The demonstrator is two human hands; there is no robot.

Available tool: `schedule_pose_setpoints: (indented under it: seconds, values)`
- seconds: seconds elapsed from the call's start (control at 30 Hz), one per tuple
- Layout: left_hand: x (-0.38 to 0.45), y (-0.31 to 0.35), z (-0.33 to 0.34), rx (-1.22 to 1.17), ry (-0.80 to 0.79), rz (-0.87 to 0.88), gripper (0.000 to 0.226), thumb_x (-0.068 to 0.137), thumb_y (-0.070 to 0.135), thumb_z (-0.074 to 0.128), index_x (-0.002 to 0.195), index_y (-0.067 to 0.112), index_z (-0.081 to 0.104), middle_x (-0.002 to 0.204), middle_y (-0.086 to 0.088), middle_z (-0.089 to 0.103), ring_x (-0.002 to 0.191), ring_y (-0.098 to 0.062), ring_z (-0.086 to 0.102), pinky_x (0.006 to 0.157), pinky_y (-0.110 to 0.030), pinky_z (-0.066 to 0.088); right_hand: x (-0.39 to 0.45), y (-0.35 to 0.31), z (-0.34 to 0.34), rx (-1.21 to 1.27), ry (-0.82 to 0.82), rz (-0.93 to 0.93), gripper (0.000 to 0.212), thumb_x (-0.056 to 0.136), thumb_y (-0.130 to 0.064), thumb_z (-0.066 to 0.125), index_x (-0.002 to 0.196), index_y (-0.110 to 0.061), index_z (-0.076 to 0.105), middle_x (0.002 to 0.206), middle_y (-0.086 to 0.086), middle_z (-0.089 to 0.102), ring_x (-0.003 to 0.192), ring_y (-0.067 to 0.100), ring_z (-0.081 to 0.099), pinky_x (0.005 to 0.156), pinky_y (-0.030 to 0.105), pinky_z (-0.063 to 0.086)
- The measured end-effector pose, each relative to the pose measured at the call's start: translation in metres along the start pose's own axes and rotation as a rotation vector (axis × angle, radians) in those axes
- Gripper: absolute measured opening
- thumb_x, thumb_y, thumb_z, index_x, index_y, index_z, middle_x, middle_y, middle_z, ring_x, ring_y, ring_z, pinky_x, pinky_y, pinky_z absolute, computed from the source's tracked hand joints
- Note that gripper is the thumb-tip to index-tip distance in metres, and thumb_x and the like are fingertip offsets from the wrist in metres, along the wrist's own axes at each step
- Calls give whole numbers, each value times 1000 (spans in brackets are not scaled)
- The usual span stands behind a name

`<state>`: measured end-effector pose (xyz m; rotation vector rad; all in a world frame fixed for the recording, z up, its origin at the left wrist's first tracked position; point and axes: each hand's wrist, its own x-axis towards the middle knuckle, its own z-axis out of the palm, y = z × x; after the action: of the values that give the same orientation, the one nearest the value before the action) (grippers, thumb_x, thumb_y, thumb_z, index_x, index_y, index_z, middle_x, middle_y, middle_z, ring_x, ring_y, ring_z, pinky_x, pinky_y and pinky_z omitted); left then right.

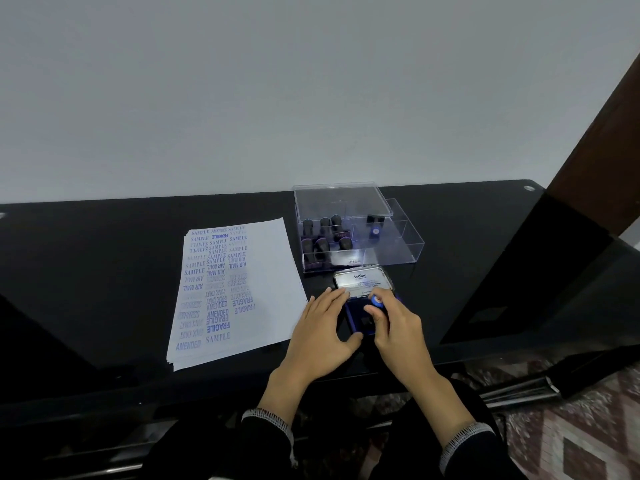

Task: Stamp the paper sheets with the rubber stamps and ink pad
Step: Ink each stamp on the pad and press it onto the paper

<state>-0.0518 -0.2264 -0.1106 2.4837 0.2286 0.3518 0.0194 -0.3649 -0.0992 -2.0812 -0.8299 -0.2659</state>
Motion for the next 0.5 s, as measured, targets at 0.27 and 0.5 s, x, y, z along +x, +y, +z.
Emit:
schedule_pose_setpoints:
  seconds: [0.27, 0.5]
  values:
    - [1, 0, -40, -456, 349, -150, 43, 92, -1, 51, 123, 27, 59, 124, 18, 56, 116, 13, 45, 96, 0, 29, -5, -3, 6, -4, 40, -6, 22, 88, 5, 58, 107, -5, 60, 88, -5, 57, 78, -2, 56, 72, 0, 40]
    - [-3, -50, -85, -365, 506, -298, 35, 95, 4, 50, 123, 23, 59, 127, 11, 53, 118, -2, 44, 105, -19, 32, -5, -3, 7, -47, 42, -15, 20, 87, 3, 59, 104, -6, 59, 85, -8, 55, 71, 7, 57, 67, 6, 43]
